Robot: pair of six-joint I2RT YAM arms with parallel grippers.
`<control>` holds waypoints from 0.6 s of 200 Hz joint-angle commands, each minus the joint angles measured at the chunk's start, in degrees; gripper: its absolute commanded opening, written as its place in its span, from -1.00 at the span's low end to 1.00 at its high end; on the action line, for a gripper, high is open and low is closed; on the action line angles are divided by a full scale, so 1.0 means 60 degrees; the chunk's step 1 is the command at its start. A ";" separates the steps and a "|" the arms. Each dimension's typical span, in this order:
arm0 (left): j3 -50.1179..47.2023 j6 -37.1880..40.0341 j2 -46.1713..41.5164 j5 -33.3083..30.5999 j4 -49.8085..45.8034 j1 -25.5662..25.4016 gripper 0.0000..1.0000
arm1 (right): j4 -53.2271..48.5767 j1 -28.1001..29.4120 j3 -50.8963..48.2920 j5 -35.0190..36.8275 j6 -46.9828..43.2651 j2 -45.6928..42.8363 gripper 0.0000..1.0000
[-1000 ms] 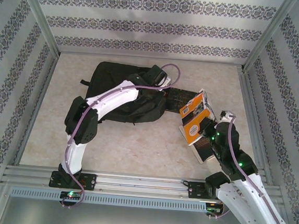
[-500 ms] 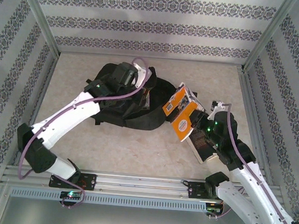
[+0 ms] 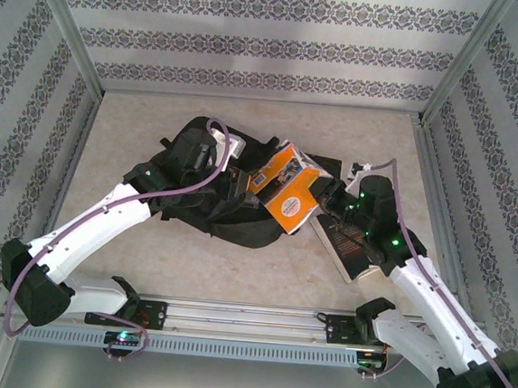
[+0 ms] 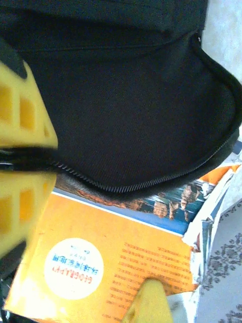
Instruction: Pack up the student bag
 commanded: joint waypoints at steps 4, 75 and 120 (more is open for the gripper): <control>-0.0010 -0.0129 0.0132 0.0194 0.0703 0.0396 0.01 | 0.1570 0.0085 -0.0068 -0.0819 0.1144 0.0101 -1.00; 0.2518 0.1609 0.2149 -0.1018 -0.1065 0.0629 0.52 | 0.1808 0.0196 -0.0257 -0.0741 0.1230 0.0020 -1.00; 0.3476 0.1654 0.3409 -0.0579 -0.1469 0.0665 0.32 | 0.1836 0.0218 -0.0294 -0.0663 0.1164 0.0028 -1.00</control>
